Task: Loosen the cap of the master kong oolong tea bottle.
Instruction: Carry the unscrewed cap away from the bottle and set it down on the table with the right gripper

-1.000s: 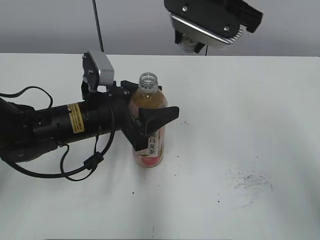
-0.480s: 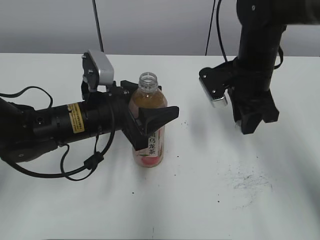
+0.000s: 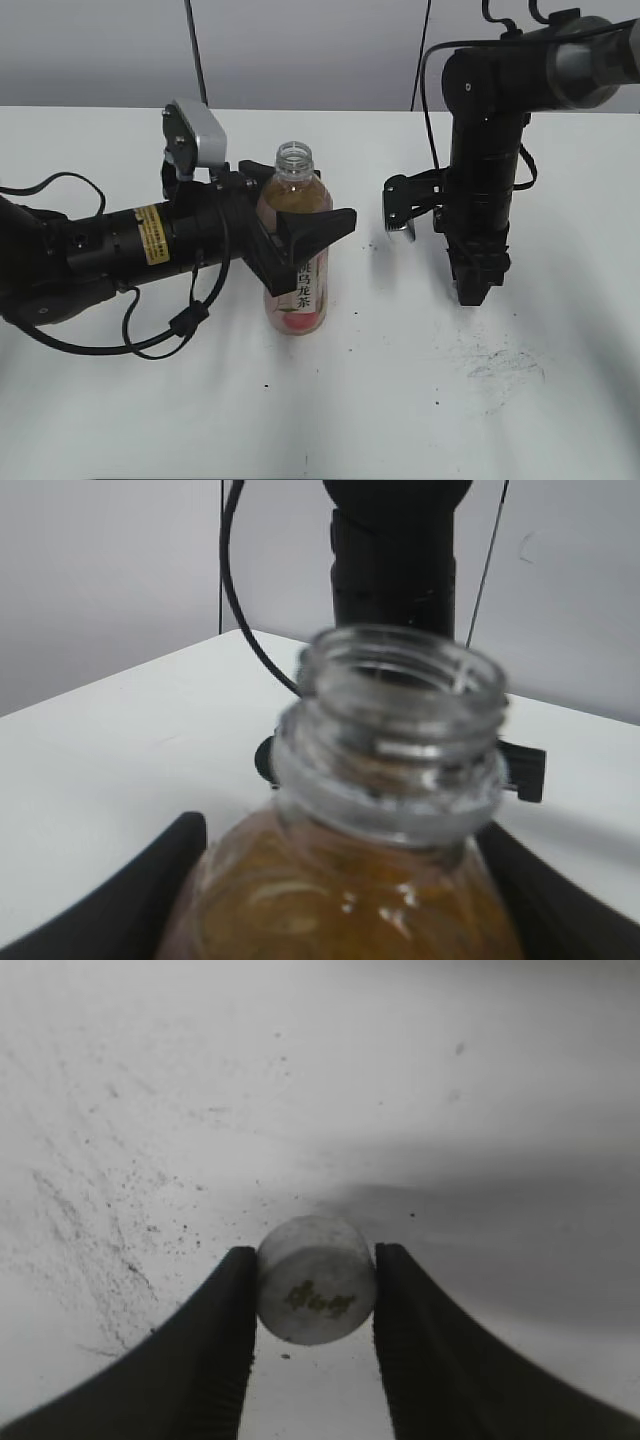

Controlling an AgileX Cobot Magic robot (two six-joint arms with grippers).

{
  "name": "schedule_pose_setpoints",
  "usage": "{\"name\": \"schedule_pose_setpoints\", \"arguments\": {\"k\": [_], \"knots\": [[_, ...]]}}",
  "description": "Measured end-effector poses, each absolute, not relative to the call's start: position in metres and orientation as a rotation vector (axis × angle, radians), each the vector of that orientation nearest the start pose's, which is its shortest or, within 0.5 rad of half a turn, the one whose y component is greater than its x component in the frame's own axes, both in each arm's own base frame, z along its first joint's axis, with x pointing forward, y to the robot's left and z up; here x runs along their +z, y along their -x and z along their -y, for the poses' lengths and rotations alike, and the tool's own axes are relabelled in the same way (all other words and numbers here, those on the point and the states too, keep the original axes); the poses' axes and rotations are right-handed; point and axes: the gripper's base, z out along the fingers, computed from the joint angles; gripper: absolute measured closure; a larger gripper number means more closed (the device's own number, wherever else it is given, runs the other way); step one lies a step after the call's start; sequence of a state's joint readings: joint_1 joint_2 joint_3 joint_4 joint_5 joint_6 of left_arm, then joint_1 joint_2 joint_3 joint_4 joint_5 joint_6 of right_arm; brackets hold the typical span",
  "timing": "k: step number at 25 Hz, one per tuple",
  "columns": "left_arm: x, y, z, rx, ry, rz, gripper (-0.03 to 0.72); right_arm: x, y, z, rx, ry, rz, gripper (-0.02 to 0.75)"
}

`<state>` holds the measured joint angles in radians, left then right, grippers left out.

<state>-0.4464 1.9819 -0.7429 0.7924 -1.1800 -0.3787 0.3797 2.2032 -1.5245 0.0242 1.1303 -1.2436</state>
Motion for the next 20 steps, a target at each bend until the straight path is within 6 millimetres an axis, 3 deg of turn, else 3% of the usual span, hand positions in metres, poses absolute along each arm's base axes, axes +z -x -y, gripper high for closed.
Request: {"name": "schedule_pose_setpoints", "arguments": {"k": [6, 13, 20], "knots": [[0.139, -0.279, 0.200, -0.939, -0.900, -1.494, 0.241, 0.116, -0.375, -0.155, 0.174, 2.176, -2.418, 0.176], [0.139, -0.280, 0.200, -0.938, -0.899, -1.493, 0.225, 0.130, -0.378, -0.160, 0.175, 2.035, -2.411, 0.160], [0.140, -0.280, 0.200, -0.947, -0.888, -1.476, 0.126, 0.135, -0.380, -0.166, 0.223, 1.941, -2.396, 0.160]]}}
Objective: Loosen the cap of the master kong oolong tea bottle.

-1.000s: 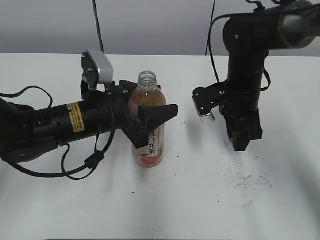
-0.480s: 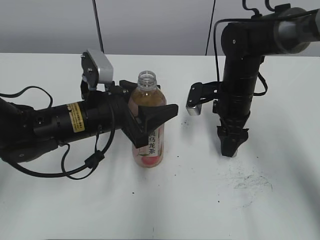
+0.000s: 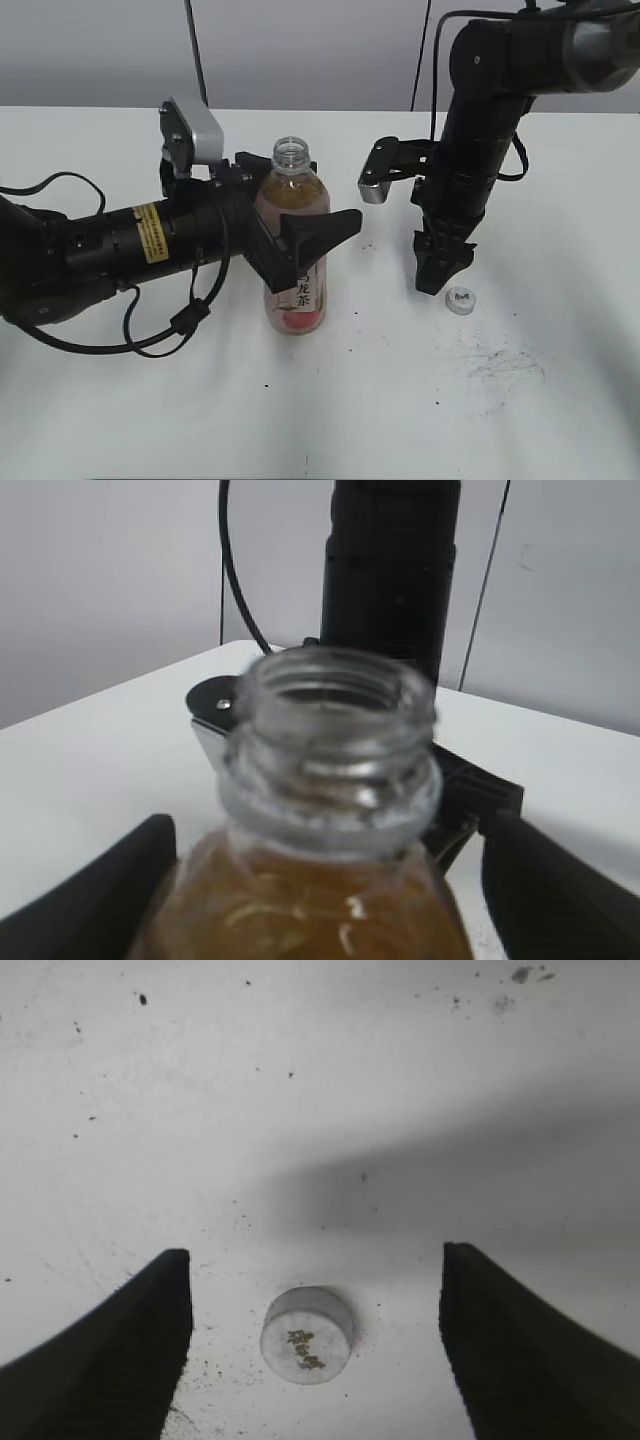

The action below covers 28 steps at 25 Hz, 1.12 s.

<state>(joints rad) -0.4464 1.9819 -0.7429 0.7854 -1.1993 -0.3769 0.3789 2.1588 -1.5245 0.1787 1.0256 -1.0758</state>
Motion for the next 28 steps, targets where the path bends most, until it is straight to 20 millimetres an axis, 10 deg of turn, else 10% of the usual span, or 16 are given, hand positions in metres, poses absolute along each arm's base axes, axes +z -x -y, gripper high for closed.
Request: {"name": "schedule_pose_setpoints", "arguments": {"k": [15, 28], "knots": [[0.146, -0.287, 0.197, -0.912, -0.773, -1.487, 0.104, 0.160, -0.379, -0.171, 0.265, 1.724, -2.451, 0.160], [0.190, -0.283, 0.194, -0.889, -0.756, -1.354, 0.104, 0.160, -0.379, -0.171, 0.275, 1.692, -2.486, 0.160]]}}
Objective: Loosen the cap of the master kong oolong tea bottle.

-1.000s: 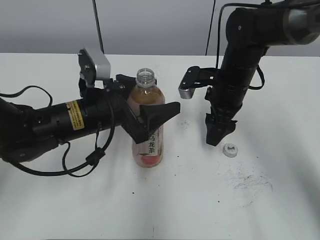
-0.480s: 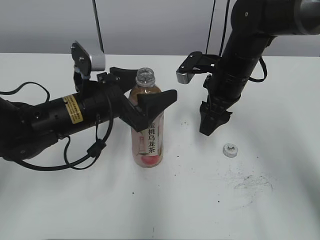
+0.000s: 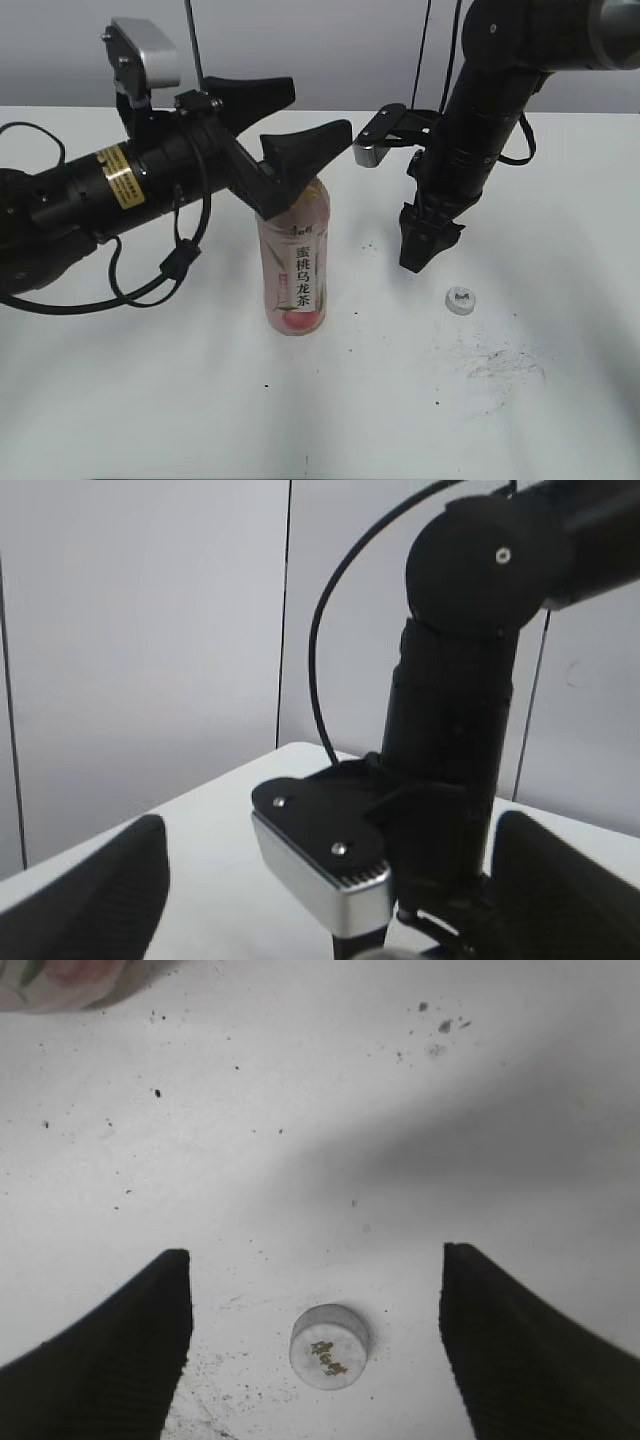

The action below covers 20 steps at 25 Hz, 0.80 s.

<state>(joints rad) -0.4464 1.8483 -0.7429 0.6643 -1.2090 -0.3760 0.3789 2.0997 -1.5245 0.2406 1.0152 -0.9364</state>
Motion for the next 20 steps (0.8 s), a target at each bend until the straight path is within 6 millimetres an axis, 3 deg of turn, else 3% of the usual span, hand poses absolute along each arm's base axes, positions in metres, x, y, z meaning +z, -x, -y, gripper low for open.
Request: {"name": "schedule_pose_setpoints", "arguments": {"k": [7, 12, 20], "knots": [[0.232, -0.275, 0.186, -0.803, -0.758, -1.305, 0.104, 0.165, -0.378, -0.170, 0.267, 1.687, -2.481, 0.160], [0.267, -0.265, 0.174, -0.667, -0.757, -1.340, 0.104, 0.186, -0.375, -0.169, 0.250, 1.631, -2.466, 0.160], [0.299, -0.244, 0.133, -0.343, -0.646, -1.656, 0.104, 0.218, -0.365, -0.161, 0.222, 1.409, -2.610, 0.160]]}}
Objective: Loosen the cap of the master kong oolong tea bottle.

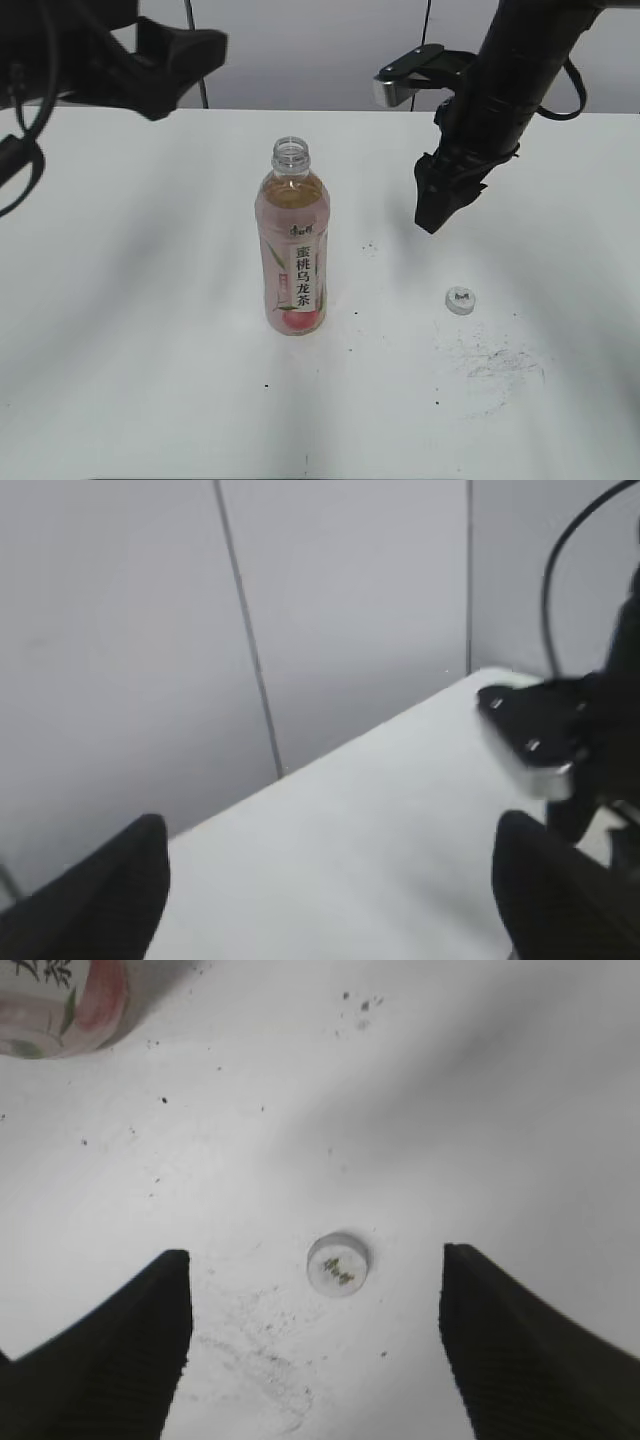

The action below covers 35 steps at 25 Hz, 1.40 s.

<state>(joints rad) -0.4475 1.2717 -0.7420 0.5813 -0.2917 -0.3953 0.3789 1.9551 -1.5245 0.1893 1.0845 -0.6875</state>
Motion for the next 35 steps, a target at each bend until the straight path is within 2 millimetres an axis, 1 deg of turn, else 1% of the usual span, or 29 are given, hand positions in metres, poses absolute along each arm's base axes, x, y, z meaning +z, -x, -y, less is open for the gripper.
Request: {"name": "schedule_pose_setpoints", "arguments": {"k": [4, 6, 9, 11, 12, 14, 15, 18, 21, 23, 25, 27, 28, 30, 32, 35], "knots": [[0.305, -0.223, 0.102, -0.194, -0.480, -1.917, 0.104, 0.238, -0.350, -0.156, 0.245, 1.347, -2.710, 0.160], [0.310, -0.206, 0.087, -0.150, -0.399, -2.022, 0.104, 0.251, -0.345, -0.154, 0.244, 1.286, -2.717, 0.160], [0.318, -0.172, 0.067, -0.124, -0.337, -2.160, 0.104, 0.280, -0.335, -0.150, 0.240, 1.196, -2.684, 0.160], [0.320, -0.145, 0.057, -0.141, -0.349, -2.266, 0.104, 0.303, -0.324, -0.146, 0.243, 1.146, -2.639, 0.160], [0.325, -0.127, 0.052, -0.178, -0.363, -2.271, 0.104, 0.312, -0.320, -0.144, 0.246, 1.118, -2.625, 0.160], [0.326, -0.101, 0.045, -0.227, -0.407, -2.326, 0.104, 0.330, -0.306, -0.139, 0.250, 1.067, -2.597, 0.160], [0.328, -0.090, 0.041, -0.235, -0.436, -2.325, 0.104, 0.335, -0.299, -0.136, 0.254, 1.052, -2.590, 0.160], [0.331, -0.057, 0.027, -0.222, -0.507, -2.288, 0.104, 0.344, -0.270, -0.125, 0.265, 1.012, -2.584, 0.160], [0.335, -0.033, 0.014, -0.213, -0.512, -2.193, 0.109, 0.339, -0.235, -0.112, 0.275, 0.995, -2.613, 0.160], [0.332, -0.020, 0.009, -0.233, -0.505, -2.138, 0.123, 0.333, -0.212, -0.103, 0.285, 0.972, -2.636, 0.160], [0.320, -0.011, 0.005, -0.248, -0.501, -2.116, 0.136, 0.326, -0.186, -0.093, 0.290, 0.945, -2.651, 0.160], [0.306, -0.003, 0.003, -0.273, -0.499, -2.103, 0.143, 0.316, -0.161, -0.082, 0.294, 0.931, -2.665, 0.160], [0.301, 0.000, 0.002, -0.277, -0.496, -2.090, 0.147, 0.312, -0.147, -0.077, 0.294, 0.925, -2.659, 0.160], [0.301, 0.005, -0.001, -0.283, -0.482, -2.029, 0.153, 0.306, -0.123, -0.067, 0.290, 0.915, -2.632, 0.160], [0.301, 0.005, -0.002, -0.280, -0.469, -1.981, 0.156, 0.304, -0.098, -0.056, 0.277, 0.890, -2.543, 0.160], [0.296, 0.001, -0.001, -0.274, -0.467, -1.974, 0.157, 0.297, -0.074, -0.046, 0.264, 0.848, -2.419, 0.160]]}}
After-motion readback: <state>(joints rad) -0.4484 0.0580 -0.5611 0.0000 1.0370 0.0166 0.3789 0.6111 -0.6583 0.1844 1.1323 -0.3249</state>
